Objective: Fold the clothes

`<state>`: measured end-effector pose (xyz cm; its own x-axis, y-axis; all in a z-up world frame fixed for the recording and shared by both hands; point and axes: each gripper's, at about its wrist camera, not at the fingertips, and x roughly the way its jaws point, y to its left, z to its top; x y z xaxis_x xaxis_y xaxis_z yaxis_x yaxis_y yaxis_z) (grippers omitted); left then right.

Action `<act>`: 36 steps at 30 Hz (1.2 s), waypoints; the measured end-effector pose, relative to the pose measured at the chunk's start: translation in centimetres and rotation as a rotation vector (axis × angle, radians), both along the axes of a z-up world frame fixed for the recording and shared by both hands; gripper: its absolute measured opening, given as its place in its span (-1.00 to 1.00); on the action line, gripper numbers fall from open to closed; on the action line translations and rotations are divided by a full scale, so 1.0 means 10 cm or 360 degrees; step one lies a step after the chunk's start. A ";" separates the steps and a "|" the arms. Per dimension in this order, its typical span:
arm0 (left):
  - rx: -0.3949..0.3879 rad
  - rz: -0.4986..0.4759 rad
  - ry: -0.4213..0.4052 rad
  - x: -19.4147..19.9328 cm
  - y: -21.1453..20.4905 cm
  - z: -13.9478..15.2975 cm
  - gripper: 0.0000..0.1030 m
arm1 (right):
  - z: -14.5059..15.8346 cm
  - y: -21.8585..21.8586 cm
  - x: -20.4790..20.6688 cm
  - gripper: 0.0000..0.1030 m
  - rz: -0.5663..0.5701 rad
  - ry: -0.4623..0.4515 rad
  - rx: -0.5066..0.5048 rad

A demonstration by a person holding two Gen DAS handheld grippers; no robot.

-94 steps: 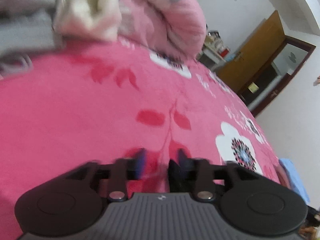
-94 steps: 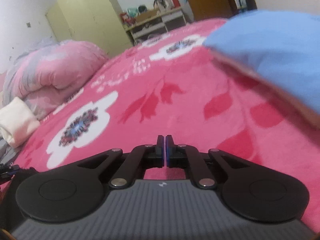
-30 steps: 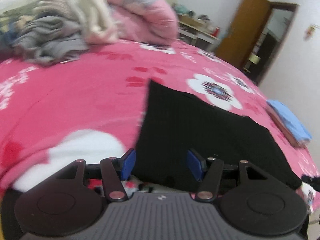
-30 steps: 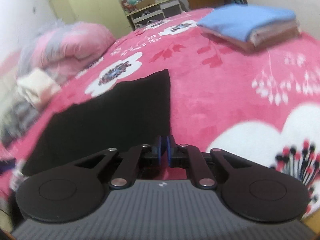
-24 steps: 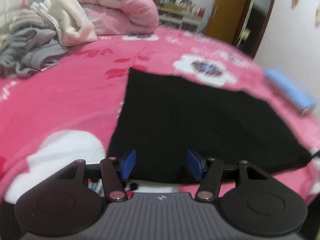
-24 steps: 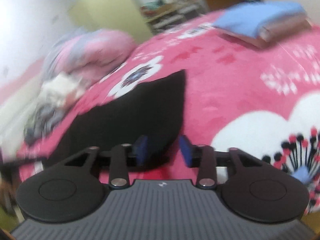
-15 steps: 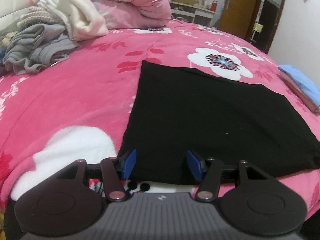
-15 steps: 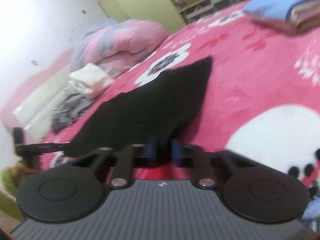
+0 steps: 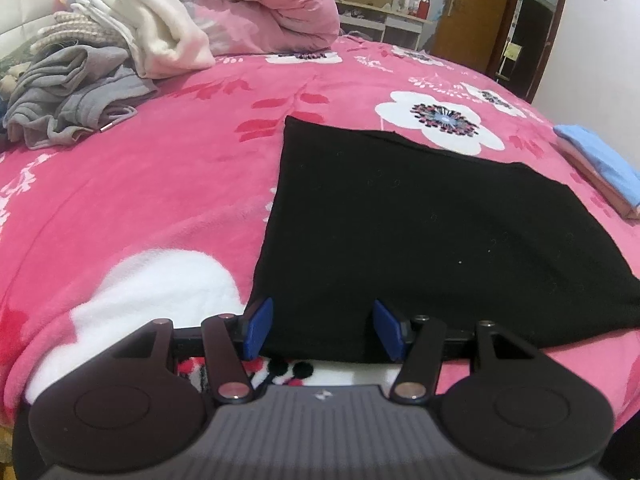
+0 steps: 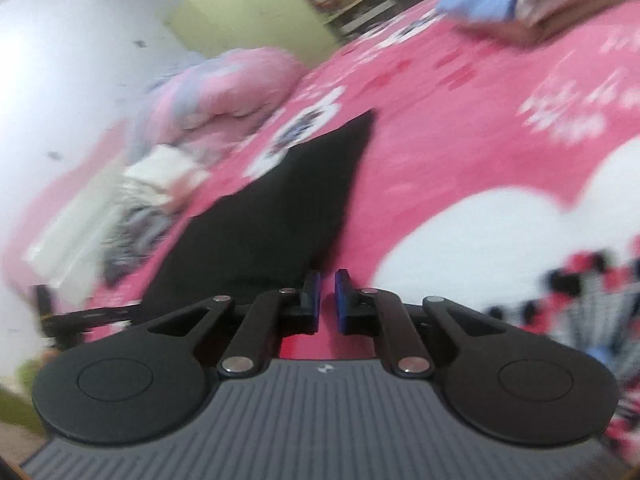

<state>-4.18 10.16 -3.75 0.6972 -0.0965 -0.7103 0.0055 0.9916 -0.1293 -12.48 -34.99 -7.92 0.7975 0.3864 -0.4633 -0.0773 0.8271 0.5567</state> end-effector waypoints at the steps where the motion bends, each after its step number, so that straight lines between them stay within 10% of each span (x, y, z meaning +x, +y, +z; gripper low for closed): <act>1: -0.0006 0.0002 -0.0015 -0.02 0.01 0.01 0.12 | 0.07 0.04 -0.03 -0.86 -0.0061 0.0002 -0.0108; 10: -0.0102 0.0069 -0.0030 -0.12 0.19 -0.08 0.14 | 0.51 1.08 0.19 -0.84 0.0220 -0.0341 -0.0537; 16: -0.0272 0.0079 -0.0055 -0.18 0.40 -0.14 0.13 | 0.14 0.77 0.29 -0.89 0.0046 -0.0073 -0.0574; 20: -0.0334 0.0064 -0.0070 -0.22 0.50 -0.15 0.13 | 0.45 0.63 0.19 -0.83 -0.0177 -0.0075 -0.0658; 28: -0.0469 0.0194 -0.0082 -0.46 0.72 -0.12 0.14 | 0.72 2.07 0.77 -0.81 0.0428 -0.0358 -0.0488; 36: -0.0644 0.0338 -0.0145 -0.64 1.05 -0.11 0.30 | 0.28 3.31 1.12 -0.80 0.0757 -0.0199 -0.0389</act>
